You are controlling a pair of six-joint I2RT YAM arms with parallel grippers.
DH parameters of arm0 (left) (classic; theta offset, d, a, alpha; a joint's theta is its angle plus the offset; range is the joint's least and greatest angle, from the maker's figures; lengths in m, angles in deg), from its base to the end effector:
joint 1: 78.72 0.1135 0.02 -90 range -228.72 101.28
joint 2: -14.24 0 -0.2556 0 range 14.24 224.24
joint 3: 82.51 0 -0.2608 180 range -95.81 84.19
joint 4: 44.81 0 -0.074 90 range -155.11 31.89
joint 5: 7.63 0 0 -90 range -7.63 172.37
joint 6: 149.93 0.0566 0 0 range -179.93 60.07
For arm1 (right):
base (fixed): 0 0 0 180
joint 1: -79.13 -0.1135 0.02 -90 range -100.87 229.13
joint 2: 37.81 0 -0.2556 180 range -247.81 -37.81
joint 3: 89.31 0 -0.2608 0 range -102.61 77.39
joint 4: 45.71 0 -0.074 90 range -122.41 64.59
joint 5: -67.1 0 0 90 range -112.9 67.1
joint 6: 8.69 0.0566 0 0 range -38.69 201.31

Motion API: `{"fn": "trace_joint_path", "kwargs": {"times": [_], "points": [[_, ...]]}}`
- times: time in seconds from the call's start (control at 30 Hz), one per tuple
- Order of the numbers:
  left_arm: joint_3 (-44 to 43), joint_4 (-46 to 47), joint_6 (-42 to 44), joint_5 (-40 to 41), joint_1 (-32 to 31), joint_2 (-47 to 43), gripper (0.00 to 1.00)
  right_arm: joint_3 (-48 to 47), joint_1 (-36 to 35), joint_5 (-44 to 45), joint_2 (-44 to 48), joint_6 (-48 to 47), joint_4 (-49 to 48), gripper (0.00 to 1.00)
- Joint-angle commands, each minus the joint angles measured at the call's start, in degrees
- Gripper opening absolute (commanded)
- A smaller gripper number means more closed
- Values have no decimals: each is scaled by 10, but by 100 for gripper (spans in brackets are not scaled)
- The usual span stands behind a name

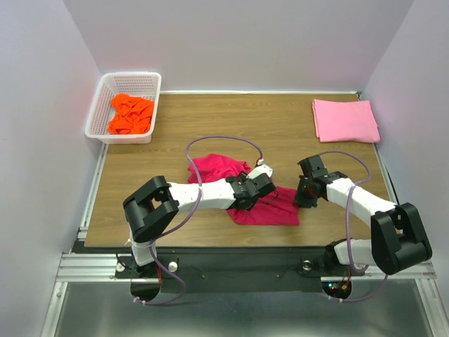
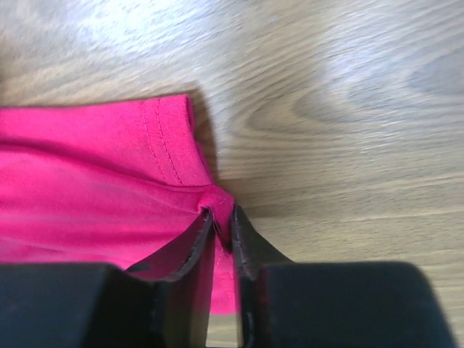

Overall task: Fold and stack the t-shirts
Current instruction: Move the tshirt to the center of the board

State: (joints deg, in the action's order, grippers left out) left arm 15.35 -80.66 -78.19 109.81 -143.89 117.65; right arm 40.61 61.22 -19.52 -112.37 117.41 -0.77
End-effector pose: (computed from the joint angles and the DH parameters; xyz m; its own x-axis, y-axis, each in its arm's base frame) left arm 0.1873 -0.3428 0.1632 -0.5544 0.5359 -0.6368 0.5546 0.8083 0.1974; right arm 0.2248 0.0691 0.1296 -0.8890 0.3308 -0.3165 0.2928 0.9423 0.1625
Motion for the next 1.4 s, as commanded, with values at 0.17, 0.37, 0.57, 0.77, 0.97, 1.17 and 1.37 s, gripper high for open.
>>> {"fn": "trace_joint_path", "kwargs": {"times": [0.17, 0.37, 0.57, 0.77, 0.97, 1.17, 1.37], "points": [[-16, 9, 6, -2, 7, -35, 60, -16, 21, 90, 4, 25, 8, 16], [-23, 16, 10, -22, 7, -32, 59, -31, 21, 76, -10, 20, 8, 16], [-19, 33, 31, -74, 0, -39, 59, -33, 22, 74, -8, 17, 8, 16], [-9, 33, 33, -77, -9, -38, 55, -34, 21, 73, -7, 16, 8, 16], [-10, 30, 37, -72, -15, -23, 49, -31, 21, 70, -4, 19, 8, 16], [-10, 30, 38, -58, -17, -6, 49, -30, 21, 70, -1, 20, 8, 16], [-13, 29, 40, -39, -17, 8, 44, -24, 21, 69, 6, 24, 8, 16]]}}
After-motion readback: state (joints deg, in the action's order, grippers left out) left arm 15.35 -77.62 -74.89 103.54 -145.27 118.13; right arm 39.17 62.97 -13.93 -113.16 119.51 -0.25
